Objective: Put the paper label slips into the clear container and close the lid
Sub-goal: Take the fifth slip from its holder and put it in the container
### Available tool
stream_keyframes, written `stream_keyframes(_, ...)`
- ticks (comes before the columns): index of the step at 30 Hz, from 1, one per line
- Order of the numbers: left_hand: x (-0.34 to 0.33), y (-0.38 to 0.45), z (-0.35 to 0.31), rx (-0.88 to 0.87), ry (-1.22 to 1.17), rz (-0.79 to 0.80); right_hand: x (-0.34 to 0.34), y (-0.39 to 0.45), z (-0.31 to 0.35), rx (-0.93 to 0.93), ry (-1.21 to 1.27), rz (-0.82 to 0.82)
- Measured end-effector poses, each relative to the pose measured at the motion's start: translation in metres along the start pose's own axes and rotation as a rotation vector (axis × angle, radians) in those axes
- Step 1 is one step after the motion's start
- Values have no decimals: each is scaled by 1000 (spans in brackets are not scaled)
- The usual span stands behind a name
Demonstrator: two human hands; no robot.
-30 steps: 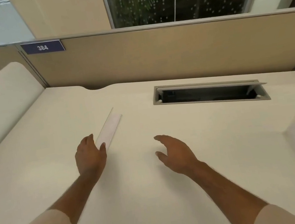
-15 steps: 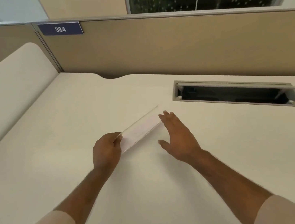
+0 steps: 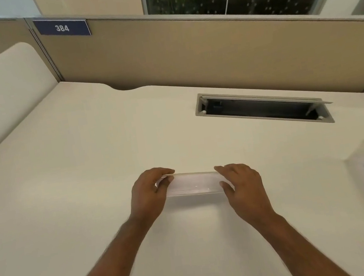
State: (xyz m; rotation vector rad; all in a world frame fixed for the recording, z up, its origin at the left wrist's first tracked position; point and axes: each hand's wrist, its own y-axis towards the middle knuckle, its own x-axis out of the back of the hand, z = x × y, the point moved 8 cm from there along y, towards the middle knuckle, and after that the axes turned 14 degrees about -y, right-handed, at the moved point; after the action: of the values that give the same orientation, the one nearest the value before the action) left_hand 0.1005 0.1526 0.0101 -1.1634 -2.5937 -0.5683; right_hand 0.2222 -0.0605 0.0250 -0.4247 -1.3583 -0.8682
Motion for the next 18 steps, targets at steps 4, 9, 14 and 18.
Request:
stream_keyframes(4, -5, -16, -20, -56, -35, 22, 19, -30, -7, -71, 60, -78)
stream_keyframes(9, -4, -31, -27, 2, -141, 37, 30, -50, -8, -124, 28, -95)
stream_keyframes(14, 6, -45, -25, 124, -330, -70, 38, -68, -14, -217, 38, -110)
stream_keyframes(18, 3, -69, -22, 287, -399, -161, 39, -86, -32, -387, 198, -160)
